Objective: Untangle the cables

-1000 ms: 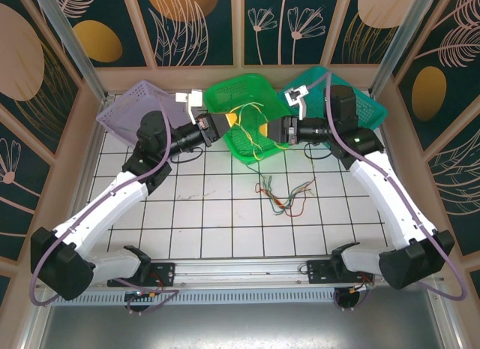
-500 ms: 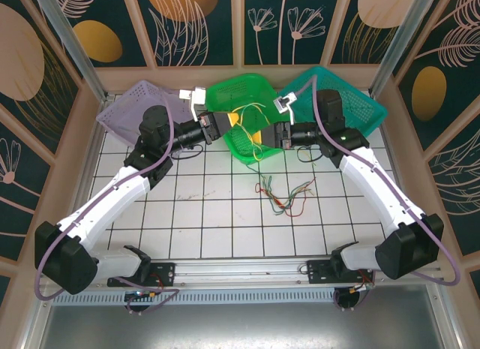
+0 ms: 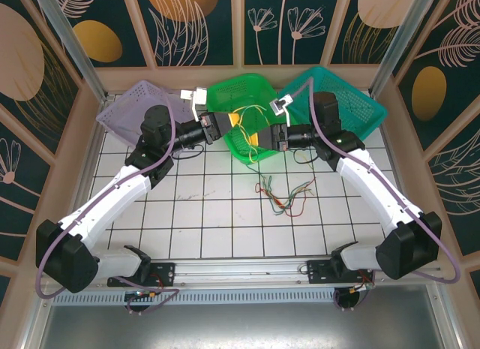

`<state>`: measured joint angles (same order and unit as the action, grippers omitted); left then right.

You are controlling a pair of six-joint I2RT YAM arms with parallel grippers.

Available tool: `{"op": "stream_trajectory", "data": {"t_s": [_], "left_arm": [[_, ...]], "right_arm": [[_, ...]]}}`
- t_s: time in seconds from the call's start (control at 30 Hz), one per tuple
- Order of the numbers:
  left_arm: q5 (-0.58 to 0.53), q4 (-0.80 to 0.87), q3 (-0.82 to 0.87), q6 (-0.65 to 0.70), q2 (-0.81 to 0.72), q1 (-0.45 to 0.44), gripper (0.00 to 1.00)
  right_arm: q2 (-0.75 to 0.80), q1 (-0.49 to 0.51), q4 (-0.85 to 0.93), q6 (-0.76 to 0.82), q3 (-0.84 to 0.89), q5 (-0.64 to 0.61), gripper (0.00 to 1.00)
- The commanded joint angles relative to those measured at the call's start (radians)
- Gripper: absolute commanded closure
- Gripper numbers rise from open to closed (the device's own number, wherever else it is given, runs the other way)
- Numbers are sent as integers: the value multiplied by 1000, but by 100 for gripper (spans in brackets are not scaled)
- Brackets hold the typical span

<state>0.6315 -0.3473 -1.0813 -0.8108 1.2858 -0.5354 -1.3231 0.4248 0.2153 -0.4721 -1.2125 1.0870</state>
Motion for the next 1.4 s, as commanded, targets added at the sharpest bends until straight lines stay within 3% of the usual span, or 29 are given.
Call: {"op": "stream_trajectory", "data": {"t_s": [0.0, 0.37, 0.73, 1.37], "left_arm": [[15, -18, -17, 25, 3, 4, 100], [11, -5, -32, 35, 12, 5, 100], [-1, -43, -12, 14, 17, 4, 100], [-52, -125, 53, -29, -8, -1, 100]], "right_arm": [[34, 10, -51, -29, 9, 27, 60], [52, 31, -37, -36, 32, 28, 56], [-1, 84, -177, -125, 42, 0, 57], [14, 117, -430, -335, 148, -169, 86]]}}
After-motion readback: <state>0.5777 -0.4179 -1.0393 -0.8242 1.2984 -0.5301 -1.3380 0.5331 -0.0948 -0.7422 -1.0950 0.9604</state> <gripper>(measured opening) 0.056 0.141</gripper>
